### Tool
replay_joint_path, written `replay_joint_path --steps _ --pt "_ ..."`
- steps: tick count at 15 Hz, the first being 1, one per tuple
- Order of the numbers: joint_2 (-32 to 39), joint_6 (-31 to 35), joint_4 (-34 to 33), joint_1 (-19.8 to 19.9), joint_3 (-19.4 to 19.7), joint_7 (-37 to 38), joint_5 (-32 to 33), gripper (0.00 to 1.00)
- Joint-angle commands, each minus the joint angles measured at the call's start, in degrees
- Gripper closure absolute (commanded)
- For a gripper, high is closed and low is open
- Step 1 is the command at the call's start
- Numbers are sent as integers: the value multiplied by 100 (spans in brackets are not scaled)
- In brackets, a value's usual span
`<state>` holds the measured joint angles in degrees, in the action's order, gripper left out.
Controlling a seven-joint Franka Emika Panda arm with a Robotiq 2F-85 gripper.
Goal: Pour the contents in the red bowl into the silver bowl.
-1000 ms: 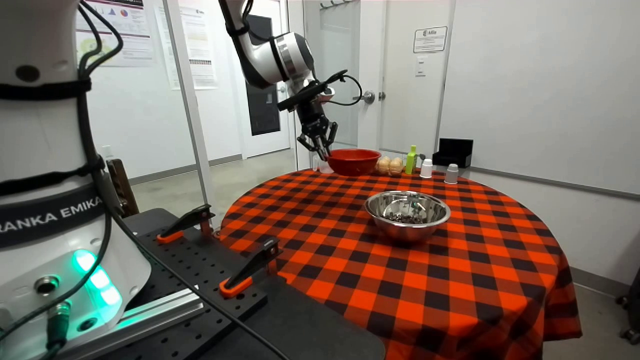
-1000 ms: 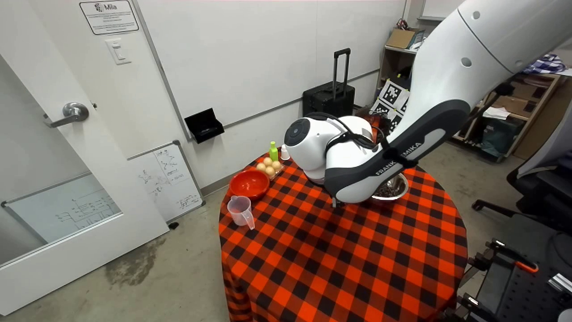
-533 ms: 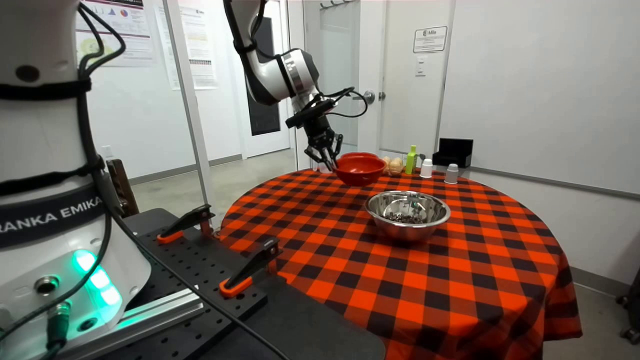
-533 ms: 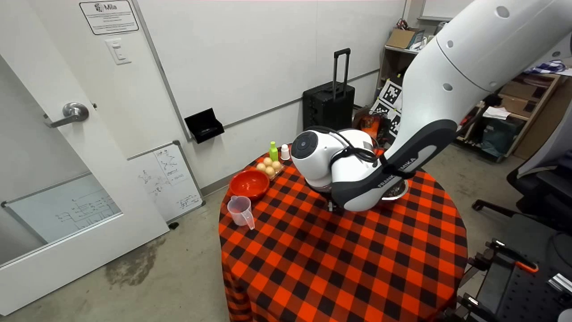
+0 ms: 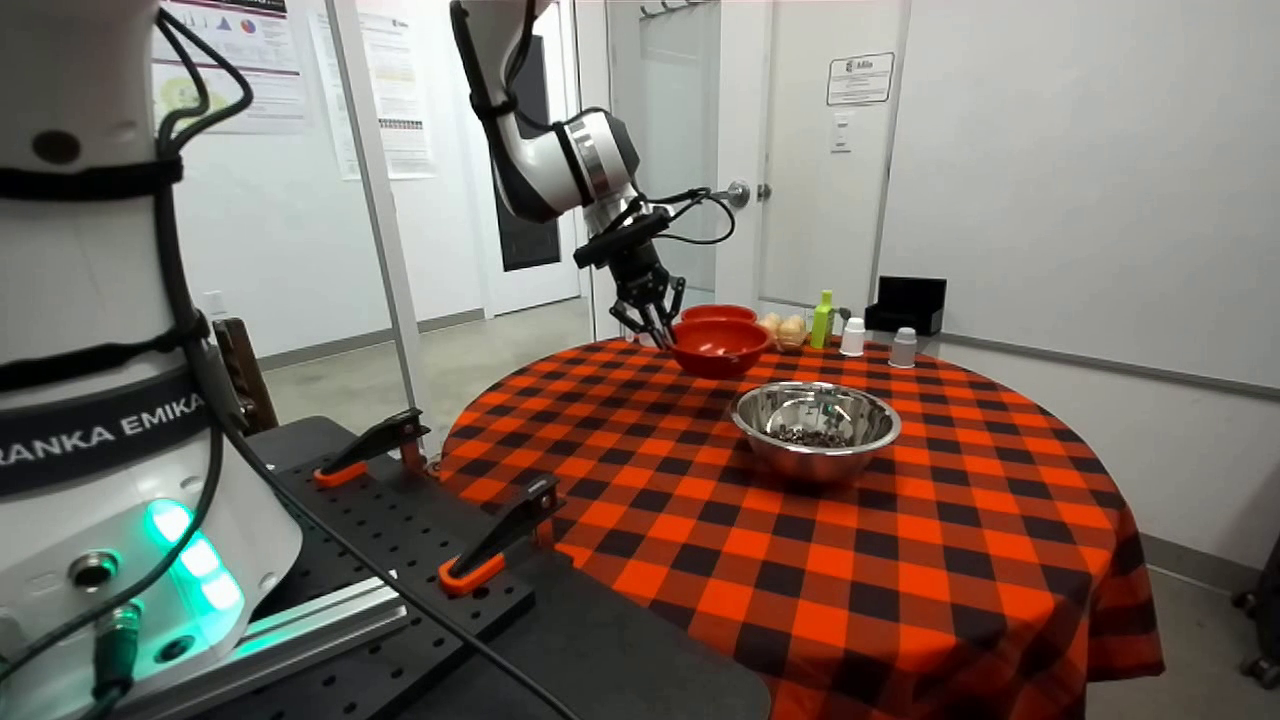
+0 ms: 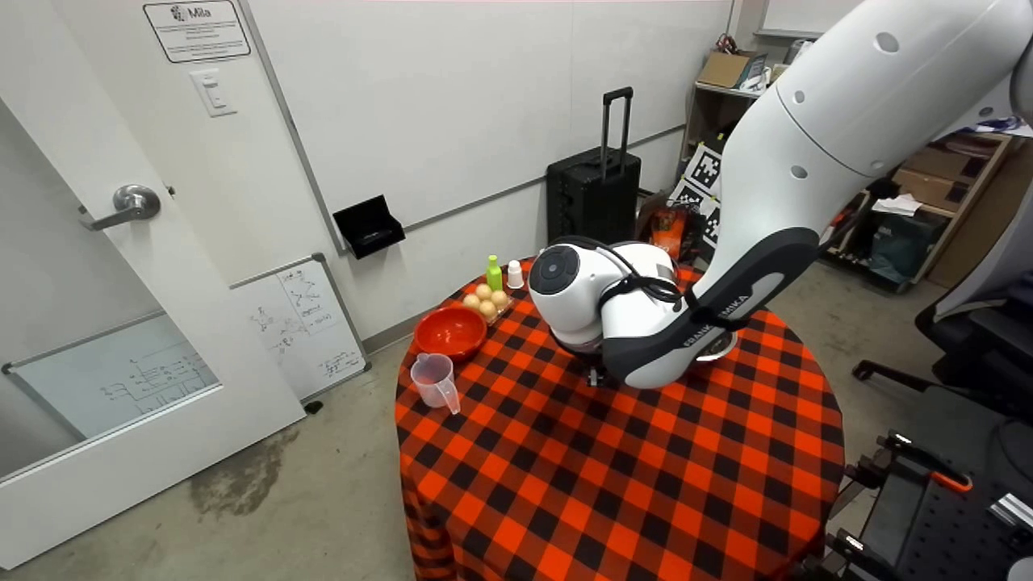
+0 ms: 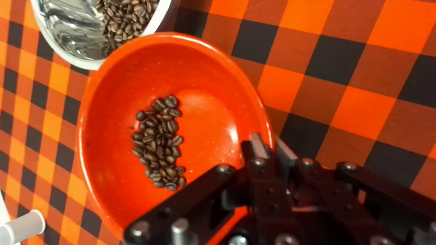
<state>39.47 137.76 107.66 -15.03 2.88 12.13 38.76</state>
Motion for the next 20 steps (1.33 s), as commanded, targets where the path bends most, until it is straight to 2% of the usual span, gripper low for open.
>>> replay_joint_path --steps 1,13,14,15,20 --pt "25 194 68 -147 81 149 226 98" --pt "147 274 365 -365 90 274 865 97" --pt "131 264 382 -364 86 291 934 67" --pt "122 264 393 -363 84 351 1001 66" --pt "68 233 415 -311 36 568 1201 30"
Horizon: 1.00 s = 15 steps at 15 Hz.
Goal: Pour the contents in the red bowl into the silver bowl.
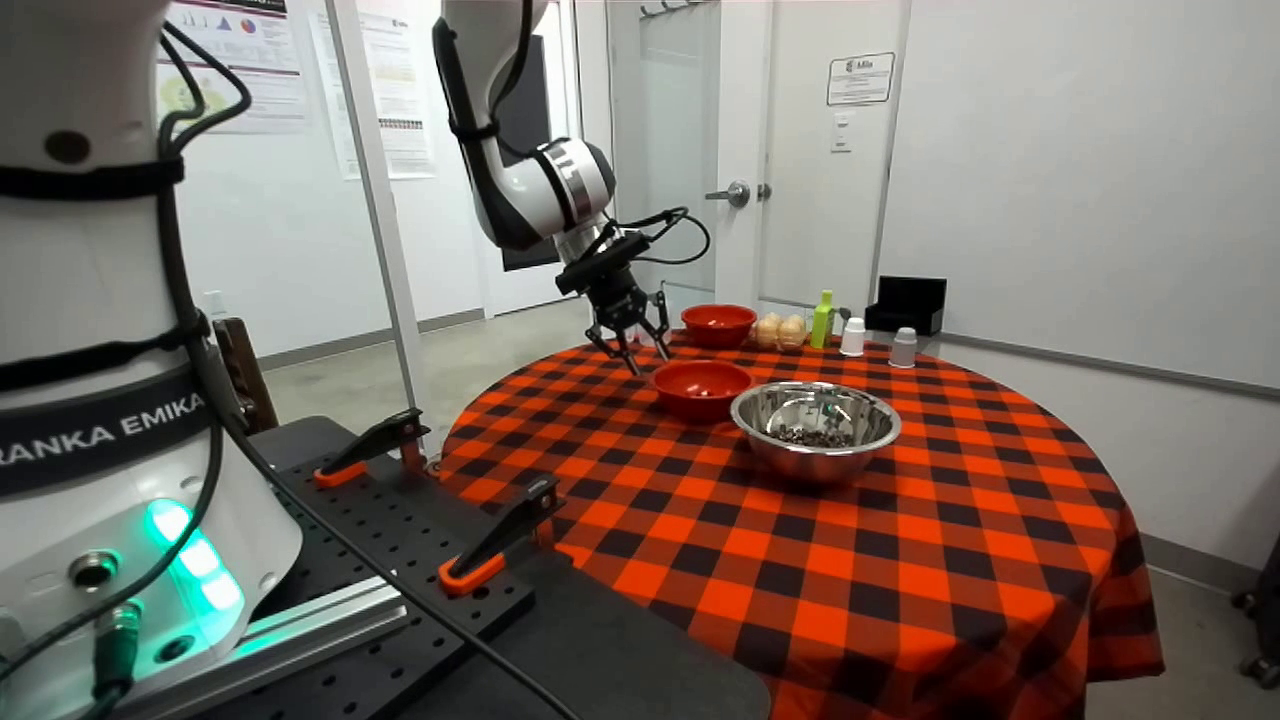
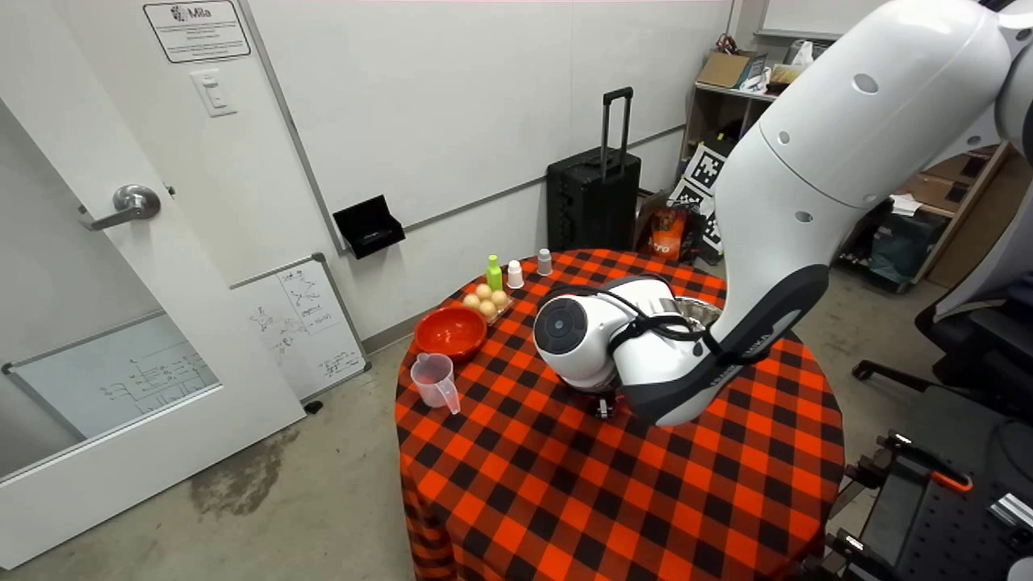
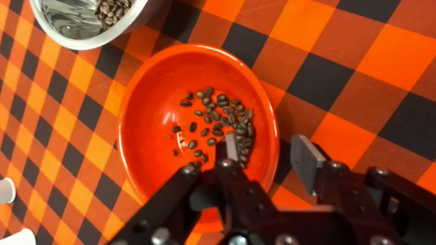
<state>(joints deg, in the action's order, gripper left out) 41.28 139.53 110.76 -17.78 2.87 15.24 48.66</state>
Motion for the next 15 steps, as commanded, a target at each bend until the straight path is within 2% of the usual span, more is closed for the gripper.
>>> replay_joint_path --steps 1,3,5,11,15 --pt "-127 57 112 -26 30 292 233 21" --pt "-141 49 111 -19 25 355 257 6" --pt "-162 55 119 -7 17 406 272 0" --pt "-330 16 126 53 -23 855 2 0" --pt "-700 -412 81 441 -278 597 -1373 0"
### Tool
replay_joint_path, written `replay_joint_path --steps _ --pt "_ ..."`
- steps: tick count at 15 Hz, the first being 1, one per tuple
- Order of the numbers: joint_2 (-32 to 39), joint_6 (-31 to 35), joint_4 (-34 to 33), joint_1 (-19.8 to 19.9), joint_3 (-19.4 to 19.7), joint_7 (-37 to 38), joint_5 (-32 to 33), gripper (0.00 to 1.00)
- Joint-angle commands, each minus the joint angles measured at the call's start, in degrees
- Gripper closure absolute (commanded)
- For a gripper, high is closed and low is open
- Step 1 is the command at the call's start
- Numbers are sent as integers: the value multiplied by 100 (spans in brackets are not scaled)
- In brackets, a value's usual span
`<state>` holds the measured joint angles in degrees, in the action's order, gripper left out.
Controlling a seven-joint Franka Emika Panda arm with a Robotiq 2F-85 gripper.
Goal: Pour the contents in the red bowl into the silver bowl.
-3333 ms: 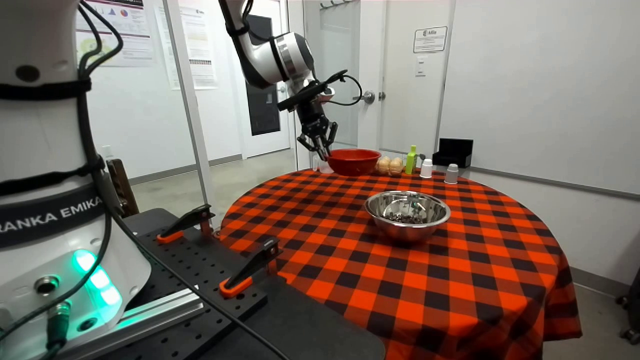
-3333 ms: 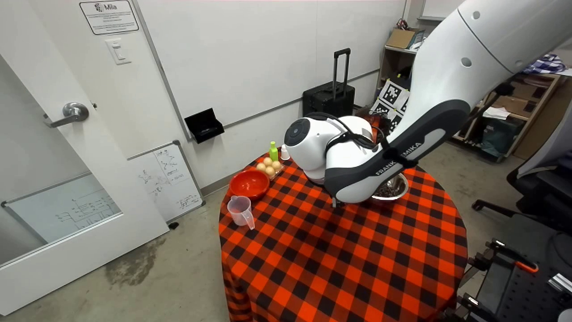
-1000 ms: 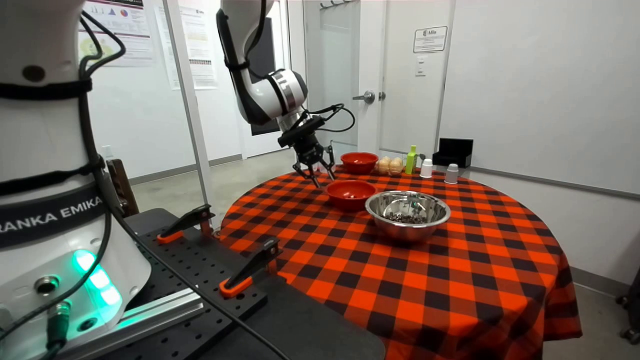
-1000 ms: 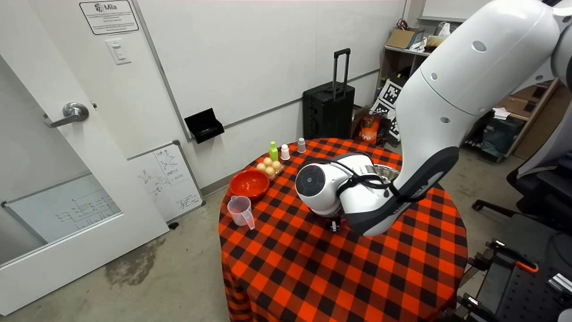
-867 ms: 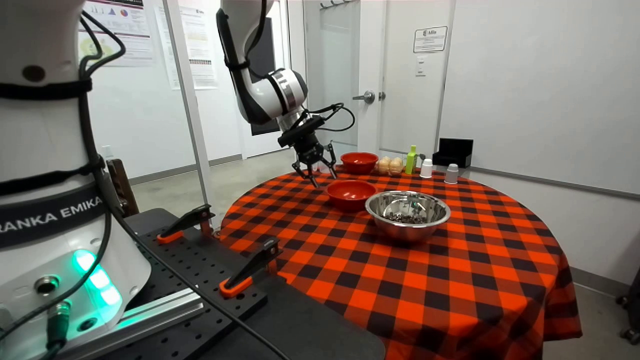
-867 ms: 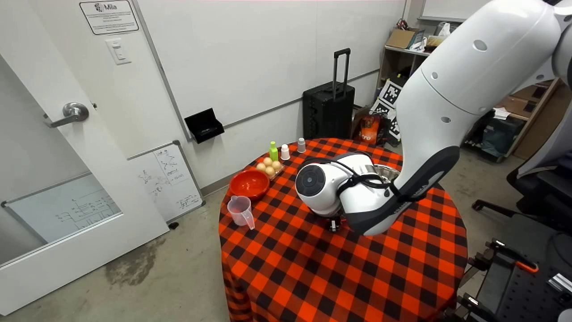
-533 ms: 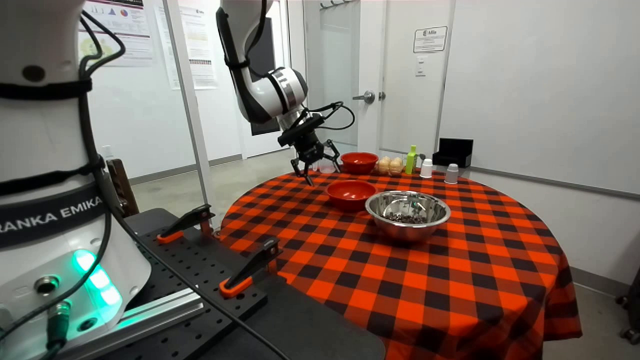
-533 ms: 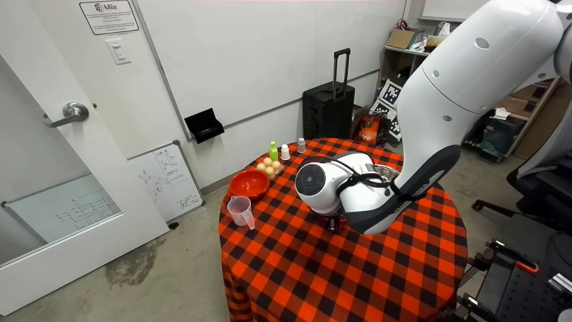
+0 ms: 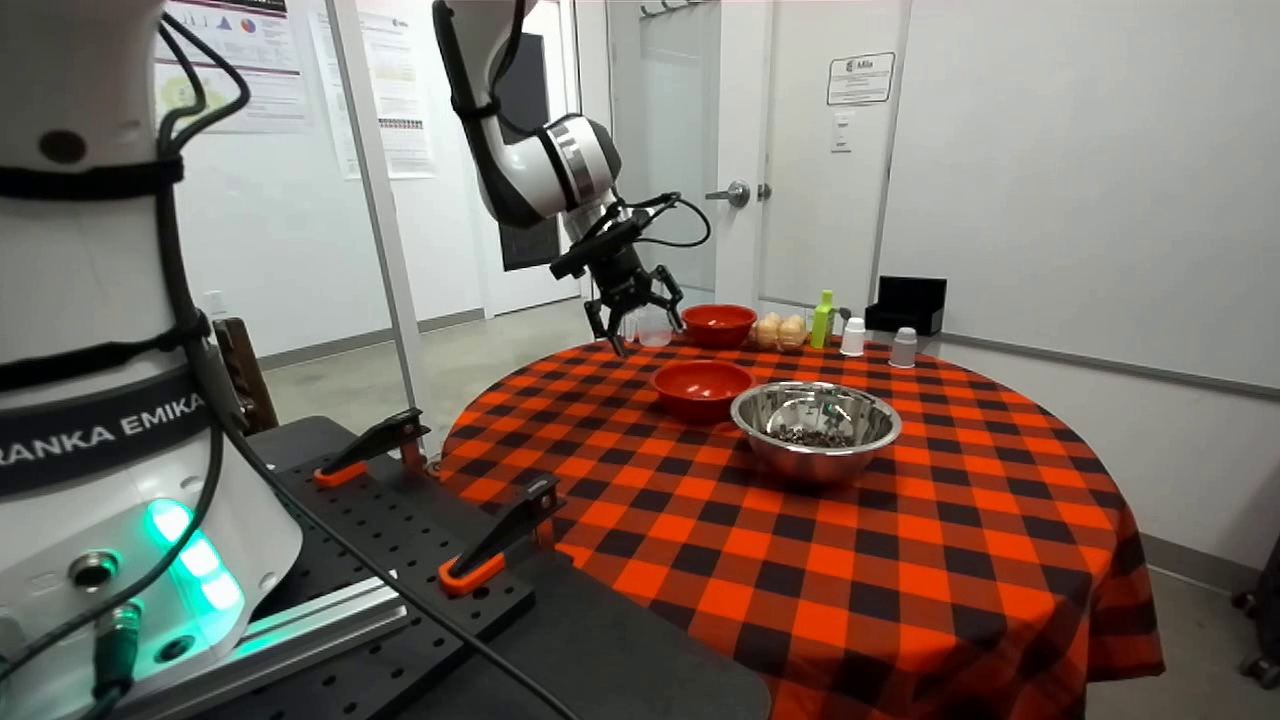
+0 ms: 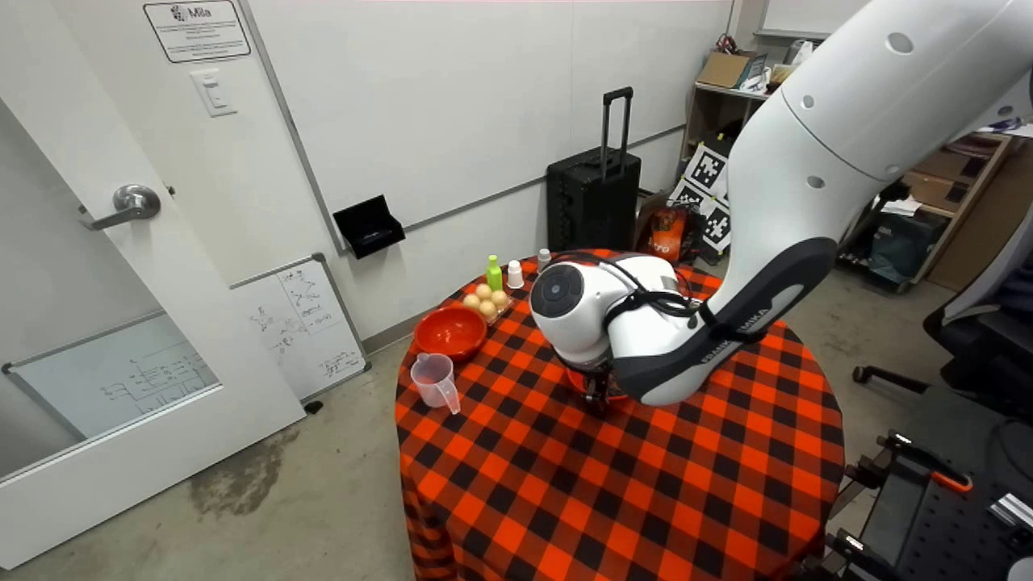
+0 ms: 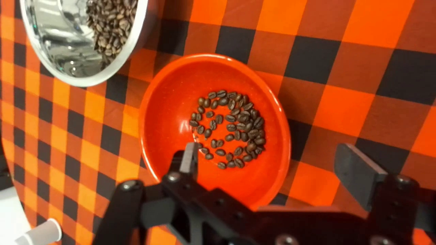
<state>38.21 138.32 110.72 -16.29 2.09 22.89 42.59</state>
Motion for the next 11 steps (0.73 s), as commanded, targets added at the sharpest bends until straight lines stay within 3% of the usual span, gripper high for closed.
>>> replay_joint_path --steps 1,6,7,8,11 --pt "-509 -405 79 355 -218 -230 -1113 0" --pt "-995 -803 98 691 -191 -318 -2704 0" --pt "-1058 -725 154 678 -69 -62 -2779 0" --pt "-864 -696 1 559 -54 -277 -2535 0" --pt "-960 -697 34 664 -14 -198 -2693 0"
